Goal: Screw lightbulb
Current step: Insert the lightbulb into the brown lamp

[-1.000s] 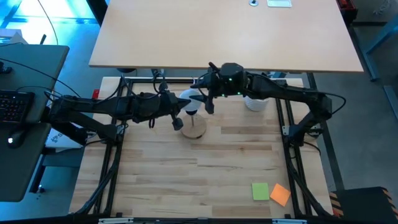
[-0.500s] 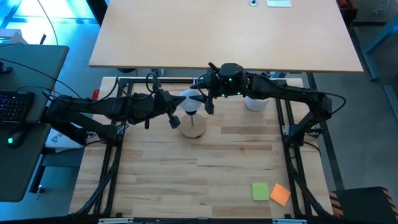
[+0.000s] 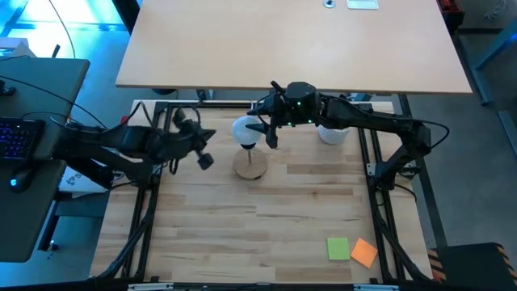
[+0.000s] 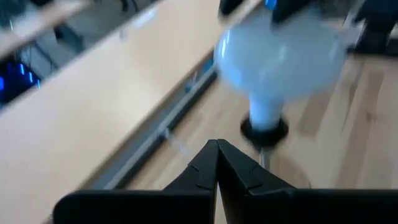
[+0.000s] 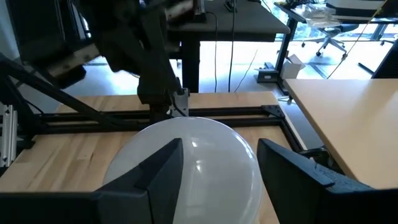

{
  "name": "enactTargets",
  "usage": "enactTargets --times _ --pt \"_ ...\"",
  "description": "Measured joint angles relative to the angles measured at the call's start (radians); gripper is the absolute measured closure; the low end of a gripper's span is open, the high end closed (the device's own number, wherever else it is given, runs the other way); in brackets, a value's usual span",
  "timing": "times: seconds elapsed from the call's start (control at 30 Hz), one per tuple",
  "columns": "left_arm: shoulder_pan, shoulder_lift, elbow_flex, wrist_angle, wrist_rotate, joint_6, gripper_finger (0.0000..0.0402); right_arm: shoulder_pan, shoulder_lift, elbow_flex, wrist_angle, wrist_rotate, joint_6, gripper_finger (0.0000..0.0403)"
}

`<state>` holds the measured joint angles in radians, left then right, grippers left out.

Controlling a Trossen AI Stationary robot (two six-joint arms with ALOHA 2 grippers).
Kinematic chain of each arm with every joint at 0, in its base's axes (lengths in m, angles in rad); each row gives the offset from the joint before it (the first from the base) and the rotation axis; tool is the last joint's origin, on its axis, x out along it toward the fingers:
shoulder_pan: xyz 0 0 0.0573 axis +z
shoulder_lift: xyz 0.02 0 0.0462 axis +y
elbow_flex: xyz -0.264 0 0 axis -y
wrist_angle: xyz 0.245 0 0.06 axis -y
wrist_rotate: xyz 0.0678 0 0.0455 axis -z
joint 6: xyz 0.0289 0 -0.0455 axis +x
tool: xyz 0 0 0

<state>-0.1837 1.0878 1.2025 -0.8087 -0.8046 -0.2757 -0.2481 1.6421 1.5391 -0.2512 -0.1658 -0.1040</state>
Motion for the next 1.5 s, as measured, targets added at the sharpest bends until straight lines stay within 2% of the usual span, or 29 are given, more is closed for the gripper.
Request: enactTargets --times 0.1,0.27,0.4,0.57,0.63,0.73,0.87,1.1,1.37,1.5 --pt "-0.019 0.0 -0.103 0.036 -0.005 -0.048 0.0401 0.0 0.0 0.0 0.004 0.0 0.0 0.0199" --pt "-0.02 0.014 -0.379 0.414 0.014 0.019 0.0389 0.0 0.001 -0.001 0.008 0.0 0.0 0.0199" --pt "0.004 0.013 -0.543 0.735 0.046 0.072 0.0347 0.0 0.001 -0.001 0.008 -0.002 -0.001 0.0199" --pt "0.061 0.015 -0.647 1.112 0.168 0.226 0.027 0.0 0.001 -0.001 0.008 -0.004 -0.001 0.0199" --pt "0.089 0.025 -0.667 1.207 0.203 0.281 0.0239 0.0 0.001 -0.002 0.008 -0.004 -0.001 0.0199" --pt "0.131 0.046 -0.667 1.263 0.222 0.313 0.0203 0.0 0.001 -0.002 0.009 -0.004 -0.001 0.0199" --pt "0.168 0.091 -0.667 1.343 0.291 0.347 0.0179 0.0 0.001 -0.002 0.009 -0.005 -0.001 0.0199" --pt "0.19 0.161 -0.667 1.511 0.309 0.394 0.0174 0.0 0.001 -0.002 0.009 -0.005 -0.001 0.0199" --pt "0.22 0.203 -0.667 1.586 0.357 0.393 0.0174 0.0 0.002 -0.002 0.012 -0.006 -0.001 0.0199" --pt "0.244 0.221 -0.667 1.634 0.426 0.393 0.0174 0.0 0.002 -0.002 0.012 -0.006 -0.001 0.0199"
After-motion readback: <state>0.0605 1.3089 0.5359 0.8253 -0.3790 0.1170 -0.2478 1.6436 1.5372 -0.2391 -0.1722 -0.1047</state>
